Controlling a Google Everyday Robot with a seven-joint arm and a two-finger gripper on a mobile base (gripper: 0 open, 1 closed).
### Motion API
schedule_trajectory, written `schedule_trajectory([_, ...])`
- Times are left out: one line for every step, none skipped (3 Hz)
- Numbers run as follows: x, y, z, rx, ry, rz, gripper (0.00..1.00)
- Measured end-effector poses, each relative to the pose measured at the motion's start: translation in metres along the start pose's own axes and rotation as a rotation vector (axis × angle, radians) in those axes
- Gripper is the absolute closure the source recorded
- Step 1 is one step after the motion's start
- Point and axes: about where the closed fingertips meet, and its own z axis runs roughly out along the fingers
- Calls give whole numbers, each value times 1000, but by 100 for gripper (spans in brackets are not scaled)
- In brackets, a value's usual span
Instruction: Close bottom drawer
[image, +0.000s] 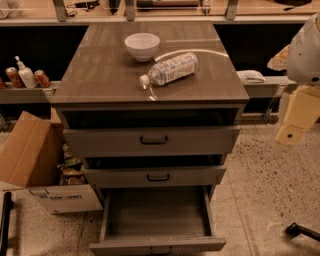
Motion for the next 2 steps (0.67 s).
schedule_trajectory([3, 21, 62, -111, -57, 57, 0])
schedule_trajectory([4, 58, 142, -222, -155, 170, 0])
